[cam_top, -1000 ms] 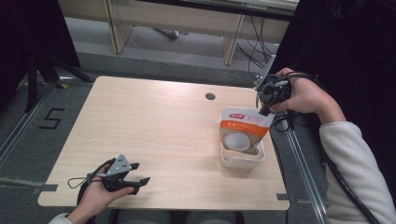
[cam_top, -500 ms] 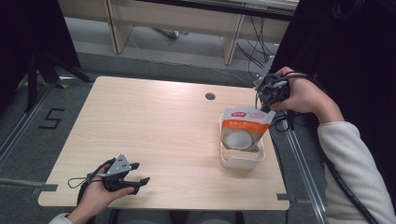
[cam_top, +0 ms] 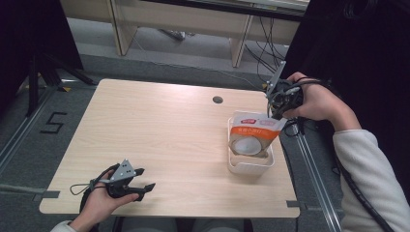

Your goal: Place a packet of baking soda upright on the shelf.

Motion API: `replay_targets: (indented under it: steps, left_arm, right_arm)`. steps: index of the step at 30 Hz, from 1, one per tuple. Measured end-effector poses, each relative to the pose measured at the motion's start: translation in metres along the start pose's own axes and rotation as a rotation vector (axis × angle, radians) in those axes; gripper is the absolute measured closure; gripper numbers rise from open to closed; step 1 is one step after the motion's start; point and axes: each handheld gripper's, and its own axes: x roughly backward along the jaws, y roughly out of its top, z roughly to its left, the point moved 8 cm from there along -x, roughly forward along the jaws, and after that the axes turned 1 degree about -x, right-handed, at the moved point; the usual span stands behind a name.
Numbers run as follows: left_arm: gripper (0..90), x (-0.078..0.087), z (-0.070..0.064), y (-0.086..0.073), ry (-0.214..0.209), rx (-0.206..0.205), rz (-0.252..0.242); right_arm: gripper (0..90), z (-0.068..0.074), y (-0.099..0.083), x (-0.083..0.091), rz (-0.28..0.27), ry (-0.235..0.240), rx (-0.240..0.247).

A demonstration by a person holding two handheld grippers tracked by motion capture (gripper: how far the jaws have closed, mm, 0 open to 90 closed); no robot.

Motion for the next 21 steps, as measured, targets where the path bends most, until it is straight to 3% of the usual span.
replay_targets:
  steps: [6,9,12,14,15,21]
  left_arm:
    - [31.6,-0.001,0.000,0.001,0.002,0.008,-0.013]
    - [31.6,0.000,0.000,0.000,0.003,0.004,-0.003]
    - [31.6,0.000,0.000,0.000,0.002,0.004,-0.003]
    - [31.6,0.000,0.000,0.000,0.001,0.007,-0.012]
    - [31.6,-0.001,0.000,0.000,0.001,0.006,-0.011]
    - [31.6,-0.001,0.000,0.000,0.001,0.007,-0.012]
  right_arm:
    - [90.0,0.010,-0.001,0.005,-0.009,0.008,0.025]
    - [90.0,0.011,0.001,0.007,-0.025,0.014,0.064]
    - [90.0,0.014,0.000,0.008,-0.003,0.017,0.038]
    - [90.0,0.013,0.001,0.004,-0.004,0.023,0.078]
    - [90.0,0.015,0.001,0.004,0.009,0.028,0.050]
    - [90.0,0.015,0.004,0.004,0.010,0.021,0.050]
